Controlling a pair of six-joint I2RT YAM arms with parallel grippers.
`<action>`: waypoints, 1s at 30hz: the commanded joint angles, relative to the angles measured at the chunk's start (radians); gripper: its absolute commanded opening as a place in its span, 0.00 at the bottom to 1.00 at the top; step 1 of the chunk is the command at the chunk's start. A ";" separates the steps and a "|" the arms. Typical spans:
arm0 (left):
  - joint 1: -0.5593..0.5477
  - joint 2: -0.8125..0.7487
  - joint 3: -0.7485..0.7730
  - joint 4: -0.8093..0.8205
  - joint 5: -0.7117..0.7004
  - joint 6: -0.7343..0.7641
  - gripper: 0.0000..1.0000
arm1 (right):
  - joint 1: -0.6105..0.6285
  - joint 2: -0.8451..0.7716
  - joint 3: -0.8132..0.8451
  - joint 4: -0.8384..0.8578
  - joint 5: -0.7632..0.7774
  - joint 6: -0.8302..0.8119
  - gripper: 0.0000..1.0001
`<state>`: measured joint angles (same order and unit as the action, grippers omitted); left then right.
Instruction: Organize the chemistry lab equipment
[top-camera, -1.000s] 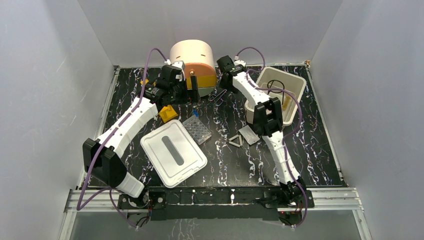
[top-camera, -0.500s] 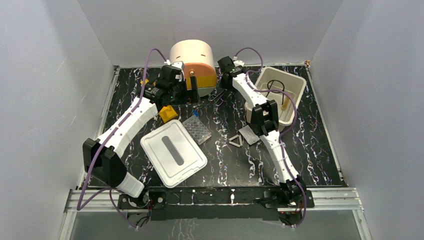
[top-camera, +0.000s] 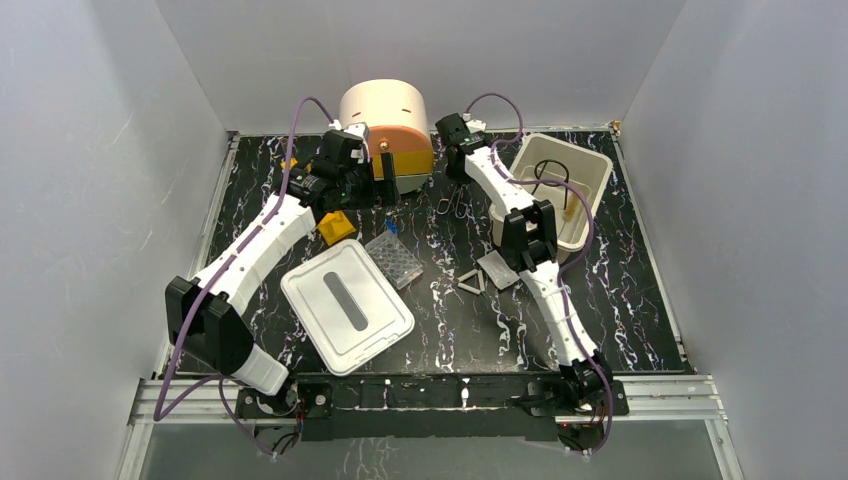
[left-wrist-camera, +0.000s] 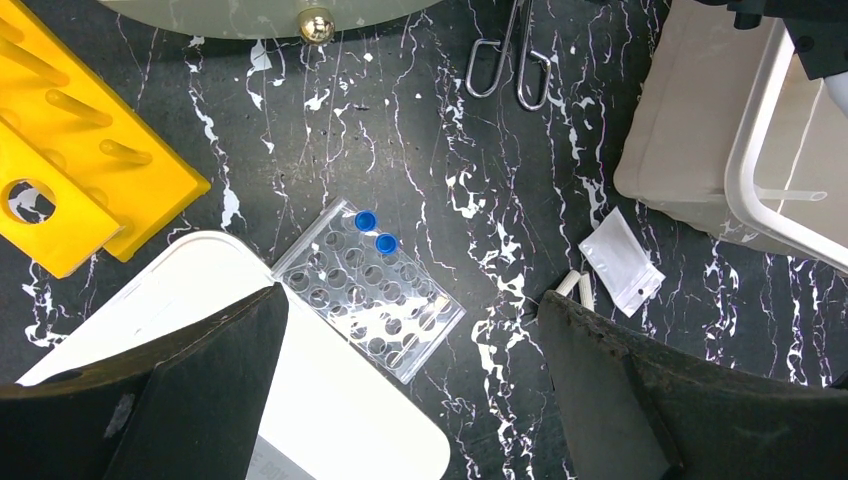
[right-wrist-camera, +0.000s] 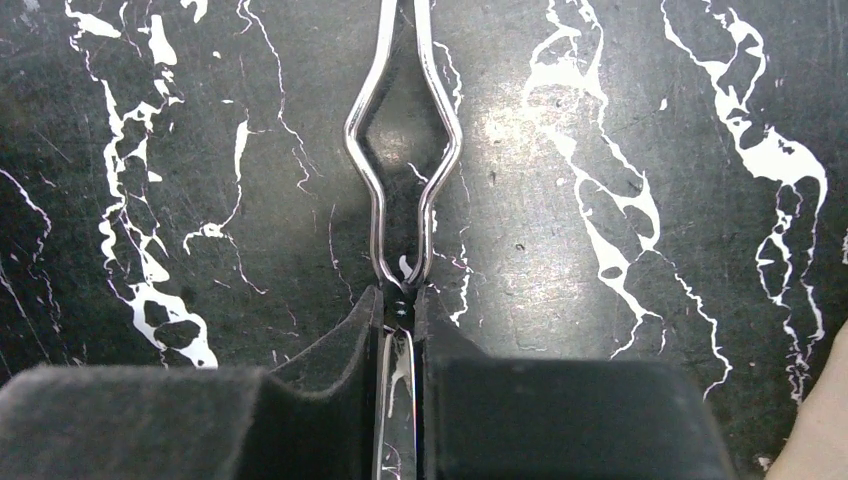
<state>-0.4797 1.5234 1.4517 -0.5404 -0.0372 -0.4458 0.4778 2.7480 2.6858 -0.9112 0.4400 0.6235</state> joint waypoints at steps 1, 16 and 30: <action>0.005 -0.019 0.007 -0.014 0.020 0.000 0.96 | 0.001 -0.012 0.006 -0.066 -0.023 -0.083 0.07; 0.004 0.047 -0.020 0.150 0.333 -0.168 0.91 | -0.003 -0.534 -0.495 0.141 -0.211 -0.059 0.00; -0.056 0.210 0.009 0.351 0.574 -0.362 0.81 | -0.048 -0.941 -0.895 0.328 -0.400 0.048 0.00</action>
<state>-0.5091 1.7264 1.4349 -0.2607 0.4473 -0.7406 0.4477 1.9259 1.8290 -0.6922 0.1234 0.6193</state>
